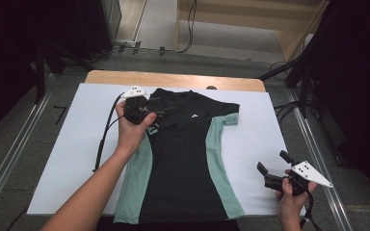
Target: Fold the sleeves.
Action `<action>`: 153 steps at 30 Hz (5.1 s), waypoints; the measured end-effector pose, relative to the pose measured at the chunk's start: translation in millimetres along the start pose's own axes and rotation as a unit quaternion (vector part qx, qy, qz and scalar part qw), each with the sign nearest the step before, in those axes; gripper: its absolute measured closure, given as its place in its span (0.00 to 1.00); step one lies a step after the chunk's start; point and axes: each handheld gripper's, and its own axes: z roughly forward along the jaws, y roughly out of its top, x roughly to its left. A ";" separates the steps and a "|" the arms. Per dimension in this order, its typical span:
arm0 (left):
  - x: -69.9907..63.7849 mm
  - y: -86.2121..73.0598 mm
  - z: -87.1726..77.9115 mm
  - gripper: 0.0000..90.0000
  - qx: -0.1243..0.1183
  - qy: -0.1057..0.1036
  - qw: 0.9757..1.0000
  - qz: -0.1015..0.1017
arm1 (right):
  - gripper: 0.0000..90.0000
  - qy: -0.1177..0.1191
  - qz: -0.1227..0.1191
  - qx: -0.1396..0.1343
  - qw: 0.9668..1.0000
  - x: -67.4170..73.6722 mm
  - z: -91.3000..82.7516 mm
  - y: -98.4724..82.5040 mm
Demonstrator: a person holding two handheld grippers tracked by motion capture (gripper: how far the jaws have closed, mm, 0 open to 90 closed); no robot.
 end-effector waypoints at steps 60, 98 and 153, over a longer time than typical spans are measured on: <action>17.7 -99.6 -164.8 0.00 -0.051 0.125 0.991 0.022 | 0.00 0.027 -0.014 0.009 0.999 15.0 -2.3 28.0; 19.7 -150.5 -196.8 0.00 -0.058 0.144 0.988 -0.004 | 0.00 0.061 -0.021 0.018 0.998 34.7 42.9 68.5; 20.5 -152.8 -195.0 0.00 -0.058 0.140 0.988 -0.002 | 0.00 0.055 0.002 0.061 0.997 10.3 132.7 130.4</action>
